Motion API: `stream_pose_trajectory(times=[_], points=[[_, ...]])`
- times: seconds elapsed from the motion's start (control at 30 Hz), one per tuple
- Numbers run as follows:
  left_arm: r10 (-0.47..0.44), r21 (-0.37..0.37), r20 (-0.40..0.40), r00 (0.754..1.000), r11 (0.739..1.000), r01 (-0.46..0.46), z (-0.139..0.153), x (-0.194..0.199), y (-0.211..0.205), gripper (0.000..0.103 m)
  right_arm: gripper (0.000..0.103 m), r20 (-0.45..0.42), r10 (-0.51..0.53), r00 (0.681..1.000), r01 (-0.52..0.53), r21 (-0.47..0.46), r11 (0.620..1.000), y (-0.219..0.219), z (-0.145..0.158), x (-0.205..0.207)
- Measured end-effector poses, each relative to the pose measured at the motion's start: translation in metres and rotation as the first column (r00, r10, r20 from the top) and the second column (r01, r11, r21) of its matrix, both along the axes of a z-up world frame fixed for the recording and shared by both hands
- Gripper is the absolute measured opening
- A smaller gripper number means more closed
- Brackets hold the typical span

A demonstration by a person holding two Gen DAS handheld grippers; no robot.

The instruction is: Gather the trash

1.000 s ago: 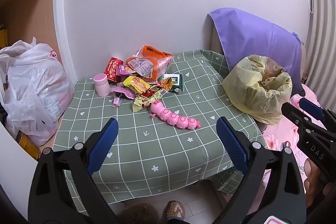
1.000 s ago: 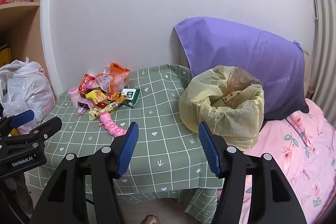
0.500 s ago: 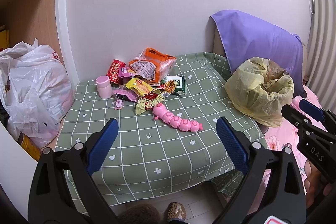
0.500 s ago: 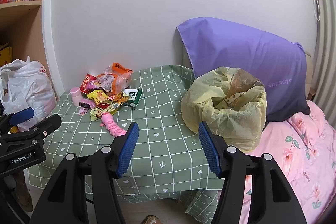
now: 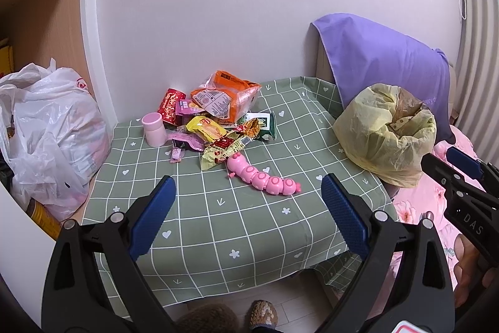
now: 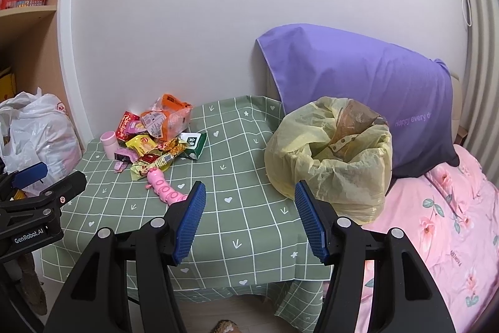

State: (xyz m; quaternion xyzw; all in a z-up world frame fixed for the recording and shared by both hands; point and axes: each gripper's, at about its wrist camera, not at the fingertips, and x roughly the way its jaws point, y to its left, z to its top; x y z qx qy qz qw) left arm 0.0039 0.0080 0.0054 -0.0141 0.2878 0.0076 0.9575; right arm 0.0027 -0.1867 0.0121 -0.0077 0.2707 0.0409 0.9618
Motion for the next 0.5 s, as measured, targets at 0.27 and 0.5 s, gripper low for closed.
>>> stream_pose_trajectory(times=[0.27,0.5], points=[[0.0,0.001,0.0,1.0,1.0,0.0,0.0,0.0,-0.0012,0.09,0.056,0.0,0.0,1.0,0.0,0.001,1.0,-0.0001,0.0011,0.0],[-0.001,0.001,-0.001,1.0,1.0,0.001,0.0002,0.0002,-0.0013,0.09,0.056,-0.002,0.001,1.0,-0.001,0.002,1.0,0.0002,0.0016,-0.0005]])
